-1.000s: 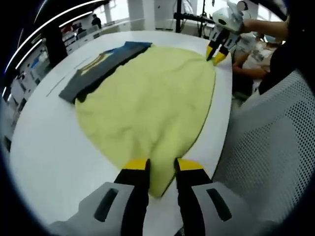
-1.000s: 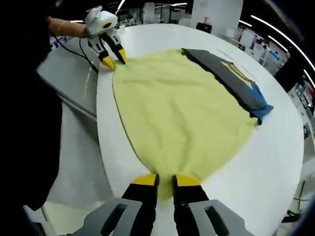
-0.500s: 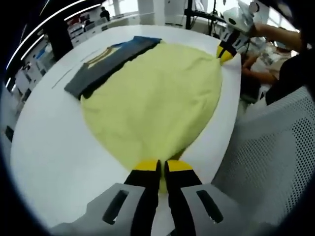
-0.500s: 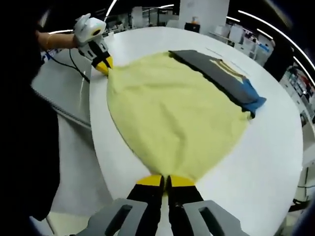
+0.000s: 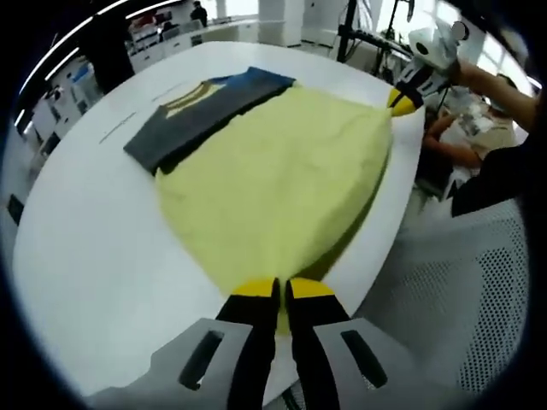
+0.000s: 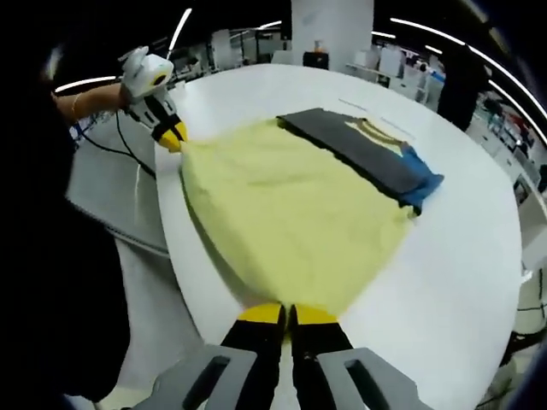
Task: Fold the garment on the visible template until the final outline fits inside the template.
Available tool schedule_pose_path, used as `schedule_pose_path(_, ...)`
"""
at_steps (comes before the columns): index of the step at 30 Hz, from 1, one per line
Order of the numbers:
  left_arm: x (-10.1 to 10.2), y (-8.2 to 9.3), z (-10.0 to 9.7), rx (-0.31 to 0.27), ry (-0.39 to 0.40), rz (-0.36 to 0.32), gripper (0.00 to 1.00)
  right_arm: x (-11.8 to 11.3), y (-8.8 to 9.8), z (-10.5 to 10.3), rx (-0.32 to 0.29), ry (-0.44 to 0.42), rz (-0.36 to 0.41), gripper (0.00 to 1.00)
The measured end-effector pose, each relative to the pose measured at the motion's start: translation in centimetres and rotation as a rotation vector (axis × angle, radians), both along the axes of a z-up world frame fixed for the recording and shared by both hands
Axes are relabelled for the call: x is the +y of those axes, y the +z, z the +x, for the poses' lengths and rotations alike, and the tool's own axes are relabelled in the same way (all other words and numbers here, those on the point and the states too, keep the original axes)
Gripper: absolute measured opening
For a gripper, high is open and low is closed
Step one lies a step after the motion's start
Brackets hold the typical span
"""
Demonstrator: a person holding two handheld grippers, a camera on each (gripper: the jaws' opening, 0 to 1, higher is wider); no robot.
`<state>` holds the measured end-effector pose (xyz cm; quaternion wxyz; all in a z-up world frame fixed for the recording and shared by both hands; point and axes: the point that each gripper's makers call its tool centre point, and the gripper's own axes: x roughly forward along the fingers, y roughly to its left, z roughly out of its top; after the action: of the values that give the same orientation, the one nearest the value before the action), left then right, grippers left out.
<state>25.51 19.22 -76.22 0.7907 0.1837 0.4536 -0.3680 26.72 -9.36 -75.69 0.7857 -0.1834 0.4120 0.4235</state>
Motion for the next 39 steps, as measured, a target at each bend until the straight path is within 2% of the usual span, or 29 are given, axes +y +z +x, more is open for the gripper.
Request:
schedule_pose_path(7, 0.3, 1.6, 0.5, -0.007, 0.011, -0.002, 0.01, 0.2, 1.6, -0.1, -0.004, -0.011, 0.024, 0.0)
schedule_pose_path(18, 0.6, 3.5, 0.2, 0.037, 0.044, -0.038, 0.01, 0.6, 3.3, -0.5, -0.01, 0.001, 0.022, 0.0)
schedule_pose_path(34, 1.3, 6.2, -0.8, 0.064, 0.035, -0.027, 0.01, 1.4, 6.5, -2.0, 0.002, 0.088, 0.021, 0.0)
schedule_pose_path(39, 1.3, 6.9, -0.7, 0.071, 0.041, -0.022, 0.01, 1.6, 7.6, -1.8, -0.007, 0.109, 0.021, 0.0)
